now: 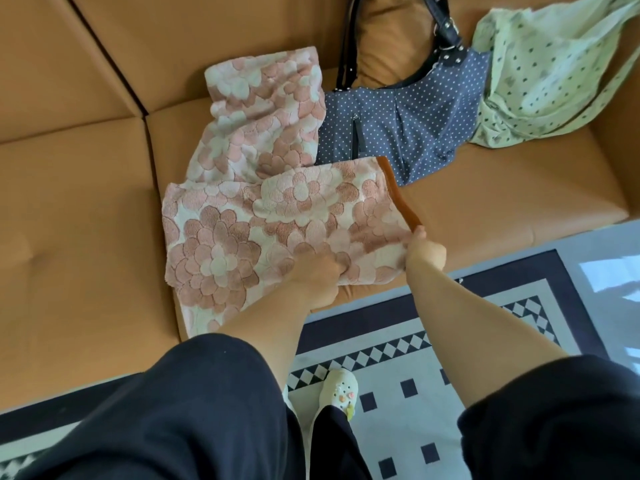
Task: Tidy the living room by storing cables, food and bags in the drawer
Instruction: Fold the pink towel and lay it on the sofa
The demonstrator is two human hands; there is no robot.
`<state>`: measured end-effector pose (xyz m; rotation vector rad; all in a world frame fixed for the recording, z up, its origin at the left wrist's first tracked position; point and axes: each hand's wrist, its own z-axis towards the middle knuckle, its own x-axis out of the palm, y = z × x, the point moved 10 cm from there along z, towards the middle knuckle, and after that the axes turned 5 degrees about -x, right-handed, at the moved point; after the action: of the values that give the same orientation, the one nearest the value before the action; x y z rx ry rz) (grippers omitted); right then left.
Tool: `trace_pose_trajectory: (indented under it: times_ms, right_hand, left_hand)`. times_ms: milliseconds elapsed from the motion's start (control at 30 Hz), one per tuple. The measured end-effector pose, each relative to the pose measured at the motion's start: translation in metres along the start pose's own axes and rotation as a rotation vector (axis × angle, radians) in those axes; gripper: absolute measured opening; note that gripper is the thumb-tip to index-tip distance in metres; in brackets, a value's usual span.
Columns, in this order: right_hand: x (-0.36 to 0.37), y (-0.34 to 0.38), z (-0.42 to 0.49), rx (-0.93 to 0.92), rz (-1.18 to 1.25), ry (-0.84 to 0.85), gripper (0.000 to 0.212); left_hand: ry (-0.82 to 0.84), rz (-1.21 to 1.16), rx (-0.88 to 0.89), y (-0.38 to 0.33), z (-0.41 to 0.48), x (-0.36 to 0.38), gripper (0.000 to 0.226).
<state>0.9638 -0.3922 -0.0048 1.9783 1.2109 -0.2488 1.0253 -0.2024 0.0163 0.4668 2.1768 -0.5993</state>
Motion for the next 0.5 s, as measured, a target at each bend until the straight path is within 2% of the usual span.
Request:
trace_pose_trajectory:
  times_ms: [67,133,200,233,267,333,400,500]
  right_hand:
    - [-0.006,-0.014,0.001,0.09,0.1,-0.041,0.051]
    - [-0.005,-0.022,0.003,0.095,0.206,-0.008,0.038]
    - [0.012,-0.023,0.003,0.078,0.33,0.192,0.016]
    - [0.024,-0.022,-0.002,0.095,0.374,0.328,0.015]
    - [0.033,-0.025,-0.009,0.141,0.373,0.452,0.025]
    - [0.039,-0.037,-0.016,0.216,0.256,0.56,0.034]
    - [0.031,-0.043,-0.011,0.236,0.179,0.517,0.034]
    - [0.018,-0.042,0.005,0.187,0.225,0.377,0.029]
  left_hand:
    - [-0.002,-0.055,-0.025,0.002,-0.002,0.003,0.048]
    - [-0.017,-0.086,-0.042,0.002,-0.003,0.004,0.048]
    - [-0.043,-0.097,-0.065,0.004,-0.003,0.005,0.048]
    - [-0.055,-0.084,-0.073,0.004,-0.003,0.005,0.049]
    - [-0.061,-0.062,-0.08,0.004,-0.003,0.005,0.049]
    - [-0.072,-0.05,-0.097,0.006,-0.003,0.006,0.05]
    - [-0.073,-0.042,-0.114,0.007,-0.004,0.006,0.051]
    - [-0.111,-0.016,-0.15,0.005,-0.005,0.004,0.043]
